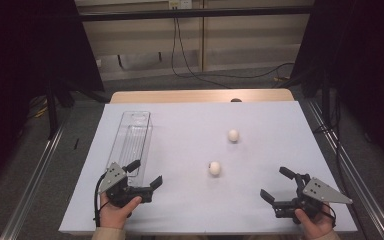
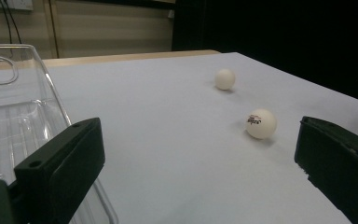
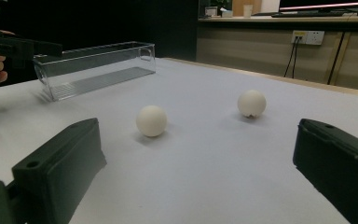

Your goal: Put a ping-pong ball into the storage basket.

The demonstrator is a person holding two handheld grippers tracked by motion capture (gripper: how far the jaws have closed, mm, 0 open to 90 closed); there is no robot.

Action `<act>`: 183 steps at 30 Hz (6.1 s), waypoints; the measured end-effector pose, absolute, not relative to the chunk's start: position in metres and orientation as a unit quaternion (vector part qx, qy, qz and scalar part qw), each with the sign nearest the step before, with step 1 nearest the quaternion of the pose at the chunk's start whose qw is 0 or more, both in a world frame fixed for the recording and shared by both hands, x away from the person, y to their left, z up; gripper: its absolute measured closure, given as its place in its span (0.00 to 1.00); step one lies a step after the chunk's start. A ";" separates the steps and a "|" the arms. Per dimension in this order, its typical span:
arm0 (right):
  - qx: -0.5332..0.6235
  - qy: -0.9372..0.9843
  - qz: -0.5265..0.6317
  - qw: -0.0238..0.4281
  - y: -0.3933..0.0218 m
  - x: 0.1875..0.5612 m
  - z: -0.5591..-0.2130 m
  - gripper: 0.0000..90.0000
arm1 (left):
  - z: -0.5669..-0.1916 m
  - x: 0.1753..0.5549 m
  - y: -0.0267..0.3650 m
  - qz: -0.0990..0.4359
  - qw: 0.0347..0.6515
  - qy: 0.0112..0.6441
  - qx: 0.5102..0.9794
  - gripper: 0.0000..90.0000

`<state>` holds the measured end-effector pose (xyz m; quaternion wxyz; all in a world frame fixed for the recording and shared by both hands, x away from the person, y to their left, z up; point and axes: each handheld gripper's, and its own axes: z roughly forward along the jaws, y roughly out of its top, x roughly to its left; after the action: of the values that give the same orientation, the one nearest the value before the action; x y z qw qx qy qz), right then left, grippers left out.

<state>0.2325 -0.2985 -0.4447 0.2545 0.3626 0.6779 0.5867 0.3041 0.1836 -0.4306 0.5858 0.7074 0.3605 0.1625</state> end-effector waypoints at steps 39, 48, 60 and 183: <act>0.359 0.677 0.590 0.256 -0.298 0.232 -0.443 0.02 | -0.432 0.308 0.158 0.142 0.578 0.347 0.724 0.02; 0.358 0.677 0.590 0.254 -0.297 0.232 -0.443 0.02 | -0.433 0.309 0.154 0.143 0.570 0.343 0.733 0.02; 0.357 0.678 0.590 0.254 -0.297 0.232 -0.443 0.02 | -0.434 0.309 0.147 0.141 0.562 0.337 0.743 0.02; 0.352 0.677 0.593 0.257 -0.297 0.234 -0.443 0.01 | -0.445 0.331 0.081 0.103 0.512 0.320 0.791 0.03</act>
<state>0.2341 -0.2973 -0.4432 0.2574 0.3522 0.6769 0.5928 0.3315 0.0811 -0.4447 0.5120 0.7906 0.3197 0.1031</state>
